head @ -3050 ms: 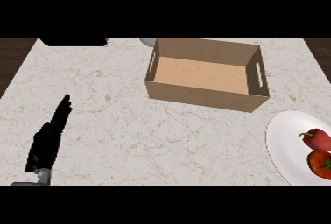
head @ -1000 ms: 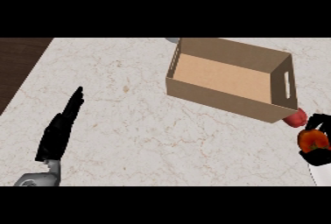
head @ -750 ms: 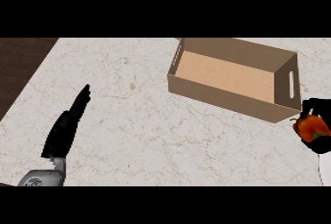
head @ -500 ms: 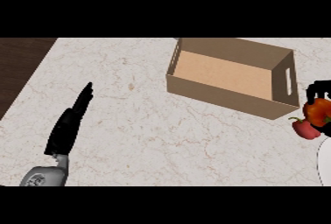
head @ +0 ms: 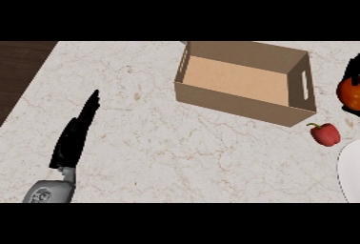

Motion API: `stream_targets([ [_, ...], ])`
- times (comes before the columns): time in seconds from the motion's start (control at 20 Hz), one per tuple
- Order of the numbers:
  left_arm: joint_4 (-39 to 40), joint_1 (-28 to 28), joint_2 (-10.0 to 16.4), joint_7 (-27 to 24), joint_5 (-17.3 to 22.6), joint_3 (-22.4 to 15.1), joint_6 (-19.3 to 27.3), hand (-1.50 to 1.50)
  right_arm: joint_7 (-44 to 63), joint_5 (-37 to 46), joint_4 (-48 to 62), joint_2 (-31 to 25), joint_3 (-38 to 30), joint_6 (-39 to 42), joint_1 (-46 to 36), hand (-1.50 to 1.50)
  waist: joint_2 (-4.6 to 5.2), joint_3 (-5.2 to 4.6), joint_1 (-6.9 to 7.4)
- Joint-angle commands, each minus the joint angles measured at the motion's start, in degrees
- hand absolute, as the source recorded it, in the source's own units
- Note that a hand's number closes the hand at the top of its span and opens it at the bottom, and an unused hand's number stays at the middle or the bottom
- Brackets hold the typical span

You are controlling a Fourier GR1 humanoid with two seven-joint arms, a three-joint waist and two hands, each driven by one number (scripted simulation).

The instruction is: Pick the tomato from the plate and place it in the cardboard box

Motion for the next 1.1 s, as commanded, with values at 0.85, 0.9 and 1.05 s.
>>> stream_targets([
  [0.85, -0.18, 4.44, 2.15, -2.21, 1.57, 3.76, -0.97, 0.0, -1.33, -4.62, 24.81, 14.22, 8.89, 7.31, -32.39, 1.5, -1.09, -0.36, -3.62],
  [0.9, -2.36, 4.36, 0.53, -0.4, 0.25, 2.23, 0.65, 0.0, -2.33, -3.52, 27.32, 13.32, 9.68, 8.22, -32.81, 1.5, -1.02, -0.32, -3.6],
  [1.05, -2.01, 3.3, 1.38, 1.57, 0.75, 3.15, -0.21, 0.0, 0.01, -1.42, 27.86, 19.45, 12.2, 4.46, -33.82, 1.5, -1.28, -0.34, -4.56],
])
